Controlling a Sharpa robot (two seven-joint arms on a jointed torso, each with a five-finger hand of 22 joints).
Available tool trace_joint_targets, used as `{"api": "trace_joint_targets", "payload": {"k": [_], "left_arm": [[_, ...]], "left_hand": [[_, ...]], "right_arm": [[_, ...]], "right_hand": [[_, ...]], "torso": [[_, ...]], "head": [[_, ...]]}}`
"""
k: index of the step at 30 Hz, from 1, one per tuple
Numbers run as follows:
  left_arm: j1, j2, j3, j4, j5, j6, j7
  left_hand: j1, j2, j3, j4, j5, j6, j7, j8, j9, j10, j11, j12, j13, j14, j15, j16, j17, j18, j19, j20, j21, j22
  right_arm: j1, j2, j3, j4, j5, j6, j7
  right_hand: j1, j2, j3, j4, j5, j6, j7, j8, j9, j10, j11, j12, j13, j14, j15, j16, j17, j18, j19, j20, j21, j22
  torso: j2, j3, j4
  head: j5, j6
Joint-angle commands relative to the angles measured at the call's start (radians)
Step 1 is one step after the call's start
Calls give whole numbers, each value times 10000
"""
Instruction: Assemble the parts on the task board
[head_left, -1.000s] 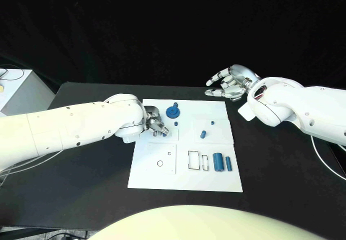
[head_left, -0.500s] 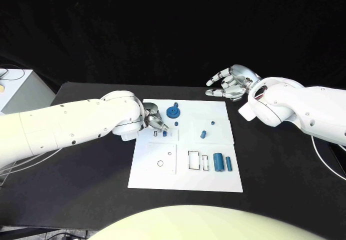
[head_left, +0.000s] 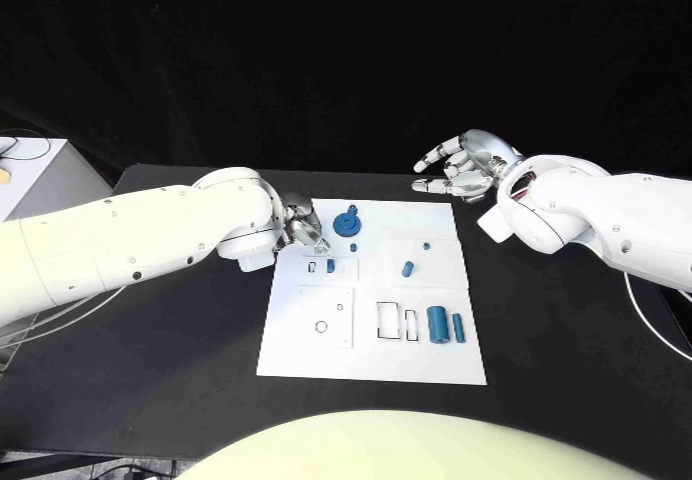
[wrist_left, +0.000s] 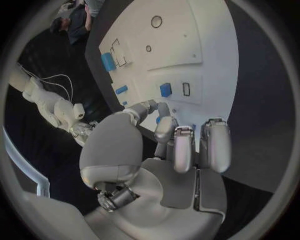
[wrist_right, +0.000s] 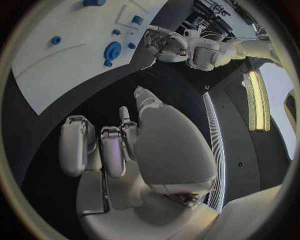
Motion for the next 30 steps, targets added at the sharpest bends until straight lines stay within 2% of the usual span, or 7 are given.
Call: {"api": "trace_joint_targets", "payload": {"k": [1,9,13,18,23,26,30], "left_arm": [[1,84,1,-51,139,305,115],[-42,143,-55,-255,72,93,206],[-50,28,-13,-335,169,-17,277],[-23,-178,216,-535,592,263,348],[149,-256,462,-1083,1088,936,424],[313,-179,536,-1541,1213,1362,462],[438,1,576,-2054,1200,1718,476]], "left_hand": [[205,4,46,-96,13,-20,-56,-45,-27,20,-54,29,8,1059,-76,33,2634,-67,54,-17,2,82],[384,14,145,-169,11,-26,-47,-82,-61,-31,-50,-33,-87,1059,-76,33,2634,-66,51,-19,-2,81],[170,22,63,78,-11,-68,19,-113,-82,-158,4,-165,-288,1059,-45,33,2634,-54,18,-4,-38,19],[-247,-80,-313,614,6,-206,91,-80,-45,-406,66,-400,-672,1054,-5,24,2620,-11,-86,37,-150,-177],[-204,-173,-755,1050,12,-844,364,-391,-147,-1028,296,-884,-1450,922,175,-221,2253,81,-349,152,-422,-632],[-49,-165,-891,1178,10,-1055,501,-647,-326,-1145,413,-917,-1558,906,276,-245,2216,94,-390,236,-468,-692],[33,-163,-936,1207,17,-1098,543,-737,-402,-1186,451,-930,-1603,903,310,-249,2209,92,-383,266,-463,-674]], "right_arm": [[-6,5,1,9,-83,144,72],[-7,2,1,11,-84,113,86],[-9,-2,1,7,-84,108,94],[-16,-25,1,-6,-84,104,99],[-19,-42,1,-13,-84,102,98],[-21,-49,1,-19,-84,97,98],[-21,-52,1,-16,-84,97,100]], "right_hand": [[-70,7,58,11,-51,-53,13,51,15,-69,-28,-64,828,737,42,-52,1534,134,-49,23,-54,1220],[-67,10,66,7,-49,-52,12,54,17,-64,-29,-58,833,736,41,-54,1532,134,-48,22,-54,1220],[-67,10,66,7,-49,-52,12,54,17,-64,-29,-58,833,736,41,-54,1532,134,-48,22,-54,1220],[-67,10,66,7,-49,-52,12,54,17,-64,-29,-58,833,736,41,-54,1532,134,-48,22,-54,1220],[-67,10,66,7,-49,-52,12,54,17,-64,-29,-58,833,736,41,-54,1532,134,-48,22,-54,1220],[-67,10,66,7,-49,-52,12,54,17,-64,-29,-58,833,736,41,-54,1532,134,-48,22,-54,1220],[-67,10,66,7,-49,-52,12,54,17,-64,-29,-58,833,736,41,-54,1532,134,-48,22,-54,1220]], "torso": [[7,-12,-6],[0,-11,0],[3,-20,-13],[1,-14,-19],[14,-8,-11],[28,-23,-6],[29,-23,-15]], "head": [[23,2],[8,2],[0,2],[-11,2],[-8,2],[-3,2],[41,2]]}}
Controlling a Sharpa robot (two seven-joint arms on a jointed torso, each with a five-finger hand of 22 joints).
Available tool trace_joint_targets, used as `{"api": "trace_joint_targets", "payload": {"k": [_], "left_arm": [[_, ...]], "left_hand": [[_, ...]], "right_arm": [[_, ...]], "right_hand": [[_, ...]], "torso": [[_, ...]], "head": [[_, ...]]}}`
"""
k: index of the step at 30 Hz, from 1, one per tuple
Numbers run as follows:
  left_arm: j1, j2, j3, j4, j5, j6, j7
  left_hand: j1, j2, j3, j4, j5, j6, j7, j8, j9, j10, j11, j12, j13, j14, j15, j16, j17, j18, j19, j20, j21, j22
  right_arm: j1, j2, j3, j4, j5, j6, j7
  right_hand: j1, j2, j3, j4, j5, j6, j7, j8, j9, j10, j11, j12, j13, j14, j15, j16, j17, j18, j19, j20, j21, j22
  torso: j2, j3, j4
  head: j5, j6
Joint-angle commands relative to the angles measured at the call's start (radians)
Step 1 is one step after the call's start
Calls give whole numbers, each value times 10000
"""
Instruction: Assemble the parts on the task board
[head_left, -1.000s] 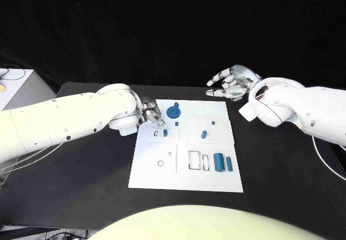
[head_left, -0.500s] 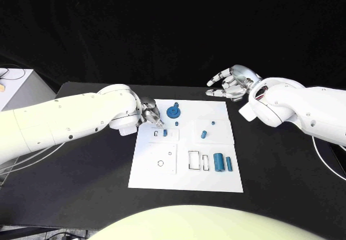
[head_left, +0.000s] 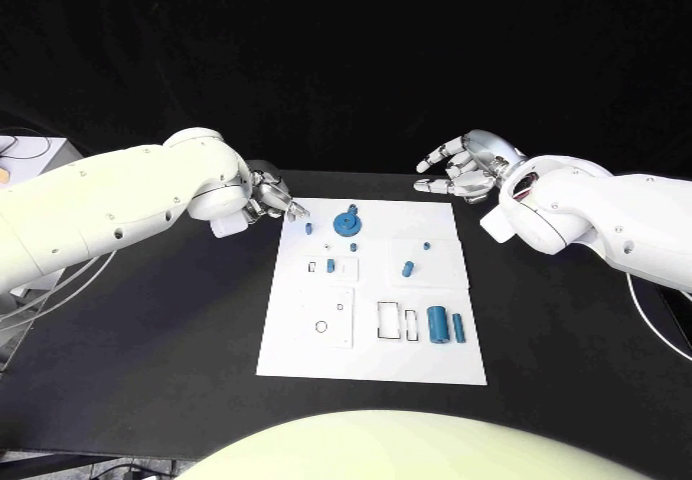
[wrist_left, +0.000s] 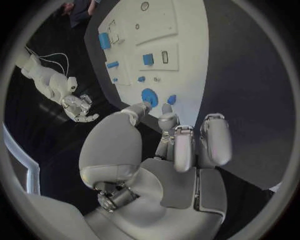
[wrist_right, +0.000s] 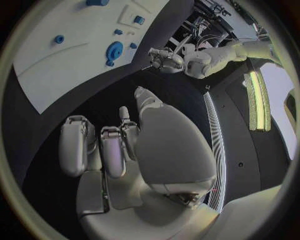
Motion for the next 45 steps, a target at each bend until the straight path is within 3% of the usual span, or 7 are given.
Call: {"api": "trace_joint_targets", "payload": {"k": [1,13,21,29,45], "left_arm": [[63,179,16,-326,319,931,210],[134,1164,11,-1820,-327,1154,292],[135,1524,-15,-2371,-532,1232,359],[129,1809,-103,-2778,-690,1301,407],[69,2158,-292,-3305,-757,1457,550]], "left_hand": [[99,-19,-21,12,16,-94,6,-56,-18,-74,19,-45,-20,885,72,-62,2209,90,-18,48,-32,6],[102,-38,-234,236,-9,-126,95,-186,-159,-200,106,-78,-134,872,153,-78,2180,94,-30,115,-42,1],[91,-114,-397,373,-41,-133,125,-221,-214,-259,137,-78,-178,865,185,-84,2168,99,-44,146,-53,-11],[83,-175,-643,640,-193,-130,144,-240,-280,-327,163,-55,-223,857,215,-87,2158,107,-68,182,-69,-29],[180,-158,-722,731,-294,-136,147,-247,-312,-368,167,-51,-260,856,224,-84,2158,108,-74,191,-70,-24]], "right_arm": [[-8,-6,2,6,-83,97,93],[-7,-59,3,66,-102,74,95],[-6,-88,4,85,-114,61,95],[-6,-74,4,93,-117,9,130],[-4,-58,6,135,-38,-435,418]], "right_hand": [[-58,0,66,6,-49,-52,12,55,10,-64,-29,-59,834,736,41,-54,1534,134,-48,22,-54,1222],[-58,0,66,6,-49,-52,12,55,10,-64,-29,-59,834,736,41,-54,1534,134,-48,22,-54,1222],[-58,0,66,6,-49,-52,12,55,10,-64,-29,-59,834,736,41,-54,1534,134,-48,22,-54,1222],[-58,-1,96,-3,-41,-60,11,67,13,-70,-32,-67,823,733,38,-63,1521,139,-54,19,-82,1211],[-63,-5,99,-2,-38,-63,11,68,14,-68,-32,-65,824,733,38,-63,1522,136,-48,18,-70,1218]], "torso": [[17,-4,-10],[124,-67,-35],[181,-102,-49],[169,-100,-50],[166,-87,-47]], "head": [[37,2],[61,2],[106,2],[144,2],[163,2]]}}
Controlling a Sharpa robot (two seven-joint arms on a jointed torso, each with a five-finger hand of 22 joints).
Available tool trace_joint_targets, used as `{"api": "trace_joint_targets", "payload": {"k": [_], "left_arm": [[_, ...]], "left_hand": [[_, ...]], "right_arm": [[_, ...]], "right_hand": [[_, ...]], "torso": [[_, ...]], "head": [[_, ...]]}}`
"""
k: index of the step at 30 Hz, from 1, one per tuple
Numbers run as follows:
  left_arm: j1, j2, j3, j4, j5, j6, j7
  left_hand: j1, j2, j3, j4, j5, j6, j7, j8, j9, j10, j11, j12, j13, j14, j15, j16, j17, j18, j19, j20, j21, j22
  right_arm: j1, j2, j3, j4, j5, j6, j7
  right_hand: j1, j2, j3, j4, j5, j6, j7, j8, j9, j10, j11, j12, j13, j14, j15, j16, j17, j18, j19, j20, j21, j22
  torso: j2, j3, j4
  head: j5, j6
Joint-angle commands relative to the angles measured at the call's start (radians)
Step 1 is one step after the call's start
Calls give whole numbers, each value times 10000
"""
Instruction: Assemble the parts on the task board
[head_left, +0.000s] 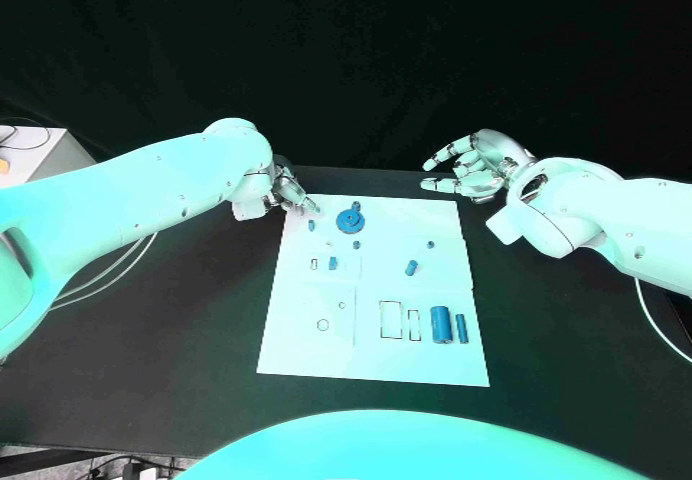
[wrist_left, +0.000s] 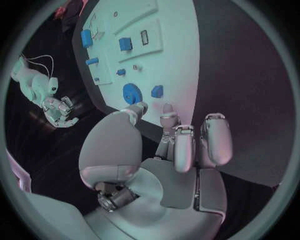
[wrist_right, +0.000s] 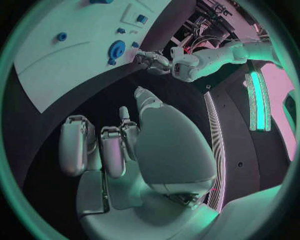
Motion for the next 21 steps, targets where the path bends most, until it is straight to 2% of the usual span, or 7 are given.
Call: {"api": "trace_joint_targets", "payload": {"k": [1,8,21], "left_arm": [[-14,60,-13,-53,-71,233,185],[-47,104,-54,-173,-49,294,221],[-152,156,-123,-209,120,448,316]], "left_hand": [[88,-27,-33,47,-55,-31,40,-58,-16,-65,6,-21,1,855,84,-39,2158,107,-10,52,-32,4],[177,22,-36,66,-56,-31,44,-62,-32,-89,9,-23,-23,857,87,-33,2165,106,-11,54,-30,10],[254,67,-40,83,-52,-35,50,-68,-48,-121,13,-35,-60,849,90,-44,2147,111,-25,56,-41,-9]], "right_arm": [[-3,5,4,33,-23,-210,280],[-2,2,4,48,-13,-242,297],[1,4,4,57,-11,-212,271]], "right_hand": [[-62,-5,46,-5,-32,-63,11,71,9,-76,-32,-74,815,729,37,-74,1506,137,-52,18,-21,1209],[-62,-5,46,-5,-32,-63,11,71,9,-76,-32,-74,815,729,37,-74,1506,137,-52,18,-21,1209],[-62,-5,46,-5,-32,-63,11,71,9,-76,-32,-74,815,729,37,-74,1506,137,-52,18,-21,1209]], "torso": [[-2,4,11],[-8,5,-7],[-7,0,15]], "head": [[-21,2],[-31,2],[-66,2]]}}
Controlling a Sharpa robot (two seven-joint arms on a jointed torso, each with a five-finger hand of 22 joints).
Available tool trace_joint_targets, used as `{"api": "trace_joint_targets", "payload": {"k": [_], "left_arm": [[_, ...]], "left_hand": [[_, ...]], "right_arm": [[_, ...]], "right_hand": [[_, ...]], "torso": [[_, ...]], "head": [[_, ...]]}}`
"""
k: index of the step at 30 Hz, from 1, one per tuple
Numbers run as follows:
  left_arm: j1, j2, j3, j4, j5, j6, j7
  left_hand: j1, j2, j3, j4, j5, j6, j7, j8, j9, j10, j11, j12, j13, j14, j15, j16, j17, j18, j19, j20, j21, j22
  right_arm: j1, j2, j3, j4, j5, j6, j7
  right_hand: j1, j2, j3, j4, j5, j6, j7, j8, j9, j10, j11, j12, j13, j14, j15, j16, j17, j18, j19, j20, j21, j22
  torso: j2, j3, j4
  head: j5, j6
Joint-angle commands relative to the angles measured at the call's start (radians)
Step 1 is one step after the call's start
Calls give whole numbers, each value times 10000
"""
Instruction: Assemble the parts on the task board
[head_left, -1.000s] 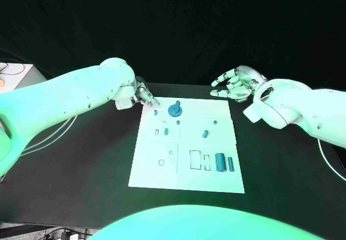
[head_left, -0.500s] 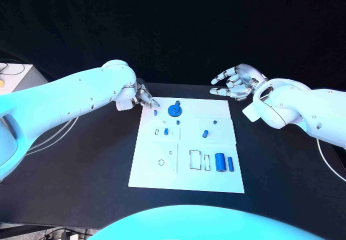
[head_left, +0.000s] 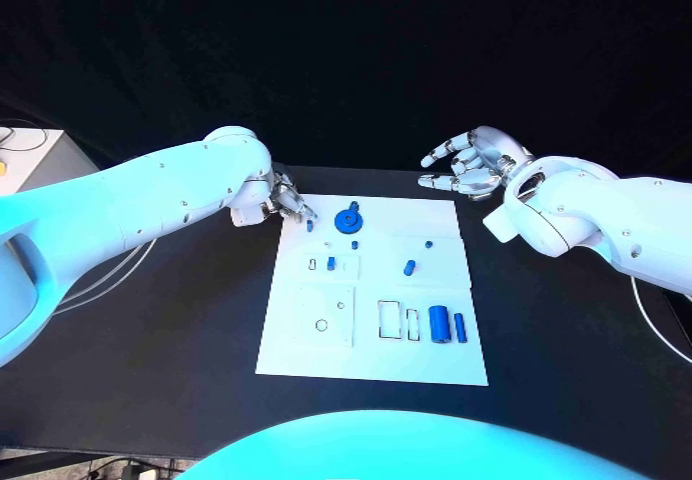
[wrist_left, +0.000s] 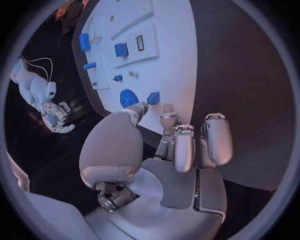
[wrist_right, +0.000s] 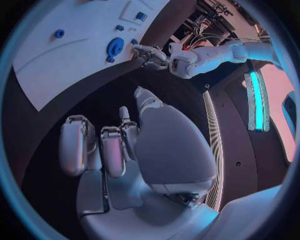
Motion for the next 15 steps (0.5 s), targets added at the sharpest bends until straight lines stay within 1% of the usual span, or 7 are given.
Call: {"api": "trace_joint_targets", "payload": {"k": [1,15], "left_arm": [[-9,27,-2,19,132,221,179],[-16,-2,-9,106,204,172,215]], "left_hand": [[109,1,-13,55,-52,-35,50,-68,-15,-49,14,-35,-8,848,91,-44,2147,110,-24,57,-42,-10],[140,47,-19,89,-49,-37,57,-76,-29,-63,19,-32,-14,845,96,-46,2143,113,-36,60,-51,-24]], "right_arm": [[-1,6,3,17,-30,17,127],[1,18,3,-8,-29,54,100]], "right_hand": [[-62,-5,47,-6,-32,-63,11,33,11,-41,3,-33,816,729,37,-34,1508,138,-52,18,-21,1211],[-58,-1,72,-11,-8,-60,9,44,15,-32,0,-25,822,731,35,-32,1515,136,-48,16,-17,1215]], "torso": [[-5,1,5],[-1,8,9]], "head": [[-3,2],[16,2]]}}
